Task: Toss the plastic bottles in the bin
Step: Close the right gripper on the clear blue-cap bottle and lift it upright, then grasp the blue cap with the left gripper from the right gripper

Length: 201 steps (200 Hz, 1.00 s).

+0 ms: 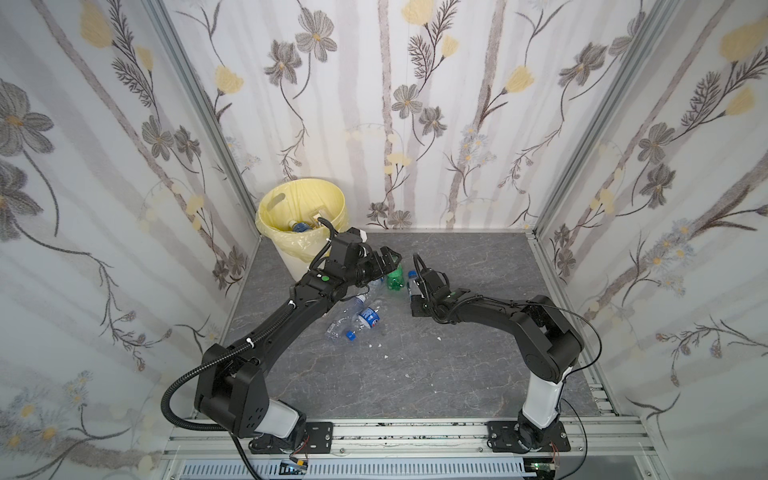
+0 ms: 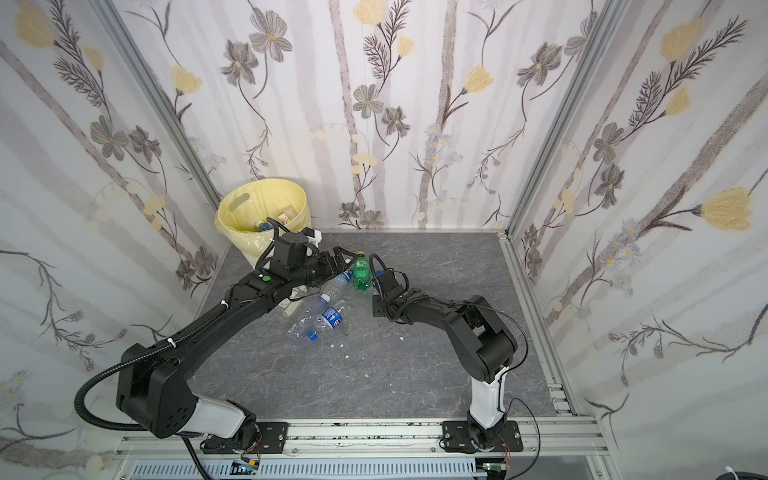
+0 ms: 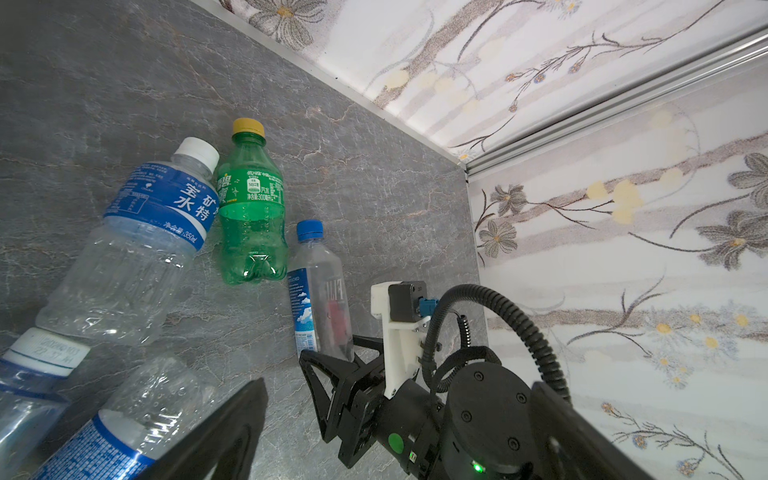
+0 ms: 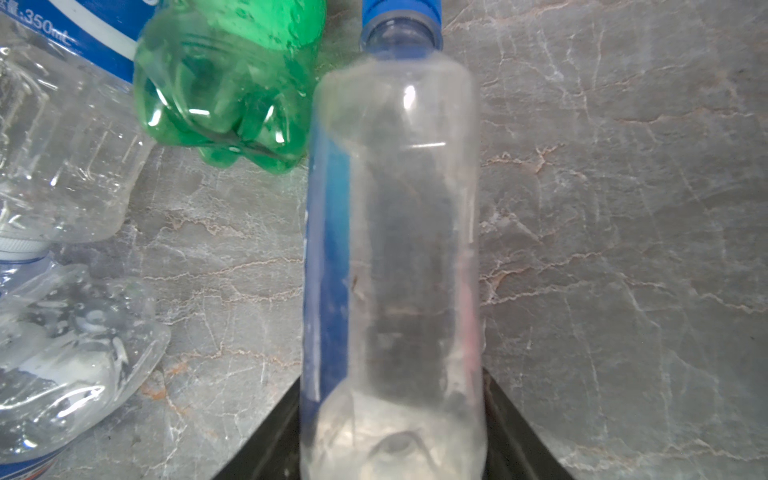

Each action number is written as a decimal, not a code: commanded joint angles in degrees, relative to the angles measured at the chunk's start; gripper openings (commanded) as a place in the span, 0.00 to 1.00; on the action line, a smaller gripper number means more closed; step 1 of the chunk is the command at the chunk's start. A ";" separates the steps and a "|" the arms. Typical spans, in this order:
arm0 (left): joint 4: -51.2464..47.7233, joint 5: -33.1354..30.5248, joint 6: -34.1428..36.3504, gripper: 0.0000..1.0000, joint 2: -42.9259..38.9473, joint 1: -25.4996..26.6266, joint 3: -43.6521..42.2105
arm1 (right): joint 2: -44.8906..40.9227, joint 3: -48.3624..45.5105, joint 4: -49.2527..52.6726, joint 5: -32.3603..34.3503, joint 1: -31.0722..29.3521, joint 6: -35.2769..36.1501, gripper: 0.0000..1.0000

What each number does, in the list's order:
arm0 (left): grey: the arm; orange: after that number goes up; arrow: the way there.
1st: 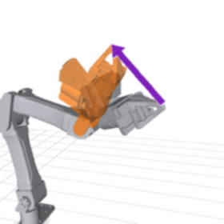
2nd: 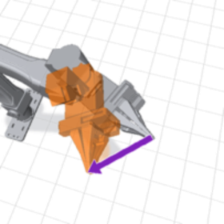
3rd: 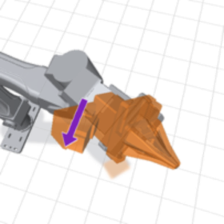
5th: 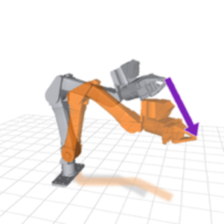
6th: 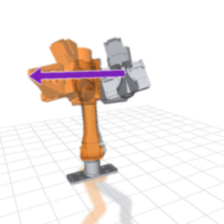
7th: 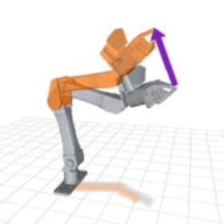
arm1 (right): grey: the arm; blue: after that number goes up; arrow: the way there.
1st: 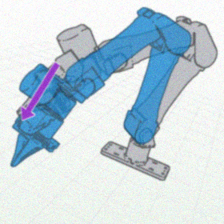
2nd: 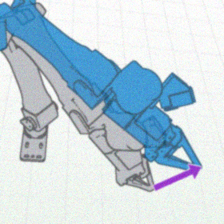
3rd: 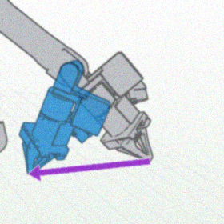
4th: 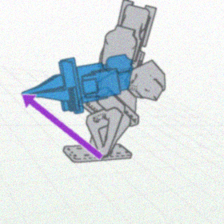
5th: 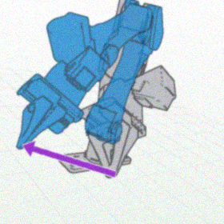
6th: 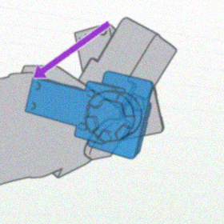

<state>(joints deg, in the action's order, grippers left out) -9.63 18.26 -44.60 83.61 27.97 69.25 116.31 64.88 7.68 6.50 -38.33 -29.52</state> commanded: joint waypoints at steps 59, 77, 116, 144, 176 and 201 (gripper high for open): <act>1.72 0.89 -1.70 1.00 1.36 -0.02 -0.26 | -8.22 -3.68 -0.88 -2.19 0.00 0.54 0.52; 2.06 1.40 -1.86 1.00 2.34 -0.02 -0.06 | -11.32 -3.64 -0.15 -3.62 -0.02 0.45 0.52; 2.85 3.57 -1.90 1.00 4.93 0.03 1.12 | -15.89 -1.43 1.41 -6.71 -0.13 0.21 0.51; 3.29 4.07 -2.06 1.00 6.02 0.09 2.31 | -18.16 0.88 1.91 -8.97 -0.39 0.18 0.51; 3.88 4.69 -2.53 0.99 7.55 0.12 3.67 | -19.70 2.82 1.74 -11.08 -0.80 -0.10 0.51; 4.17 4.64 -2.68 0.99 8.54 0.07 4.48 | -20.32 3.63 1.57 -12.24 -1.35 -0.10 0.51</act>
<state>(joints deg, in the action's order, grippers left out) -7.66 22.46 -46.74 91.39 28.03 72.64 96.73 67.53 10.22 -3.38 -39.22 -29.34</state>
